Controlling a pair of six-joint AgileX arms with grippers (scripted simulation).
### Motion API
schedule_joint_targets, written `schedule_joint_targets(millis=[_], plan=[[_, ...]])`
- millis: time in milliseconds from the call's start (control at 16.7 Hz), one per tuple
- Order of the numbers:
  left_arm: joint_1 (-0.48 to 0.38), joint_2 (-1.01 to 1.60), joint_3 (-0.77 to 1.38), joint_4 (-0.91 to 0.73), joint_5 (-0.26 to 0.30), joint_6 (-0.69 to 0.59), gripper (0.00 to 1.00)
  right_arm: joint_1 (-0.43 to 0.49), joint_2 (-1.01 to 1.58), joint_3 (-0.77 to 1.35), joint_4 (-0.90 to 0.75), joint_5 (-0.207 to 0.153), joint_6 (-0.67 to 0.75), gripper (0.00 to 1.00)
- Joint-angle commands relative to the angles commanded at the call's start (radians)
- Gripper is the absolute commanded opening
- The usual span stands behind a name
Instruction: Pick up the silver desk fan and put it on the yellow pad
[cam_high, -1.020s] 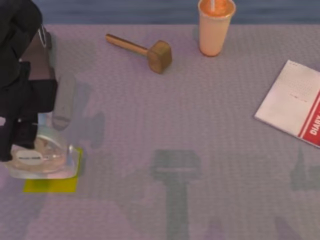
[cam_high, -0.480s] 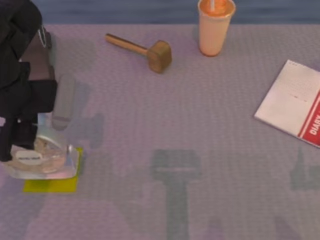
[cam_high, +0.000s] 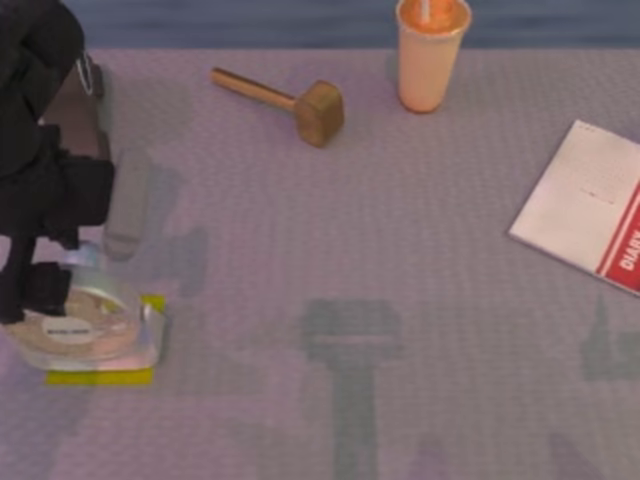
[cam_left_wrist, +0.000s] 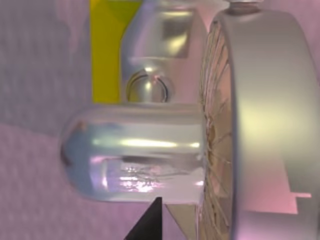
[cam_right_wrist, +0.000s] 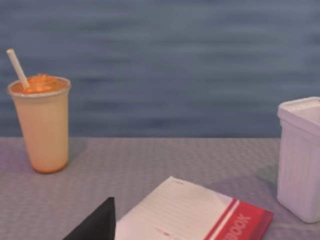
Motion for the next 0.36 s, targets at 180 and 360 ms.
schedule_joint_targets(millis=[180,360], plan=[[0.0,0.0,0.0,0.0,0.0,0.0,1.0,0.0,0.0,0.0,0.0,0.0,0.0,1.0],[0.0,0.0,0.0,0.0,0.0,0.0,1.0,0.0,0.0,0.0,0.0,0.0,0.0,1.0]])
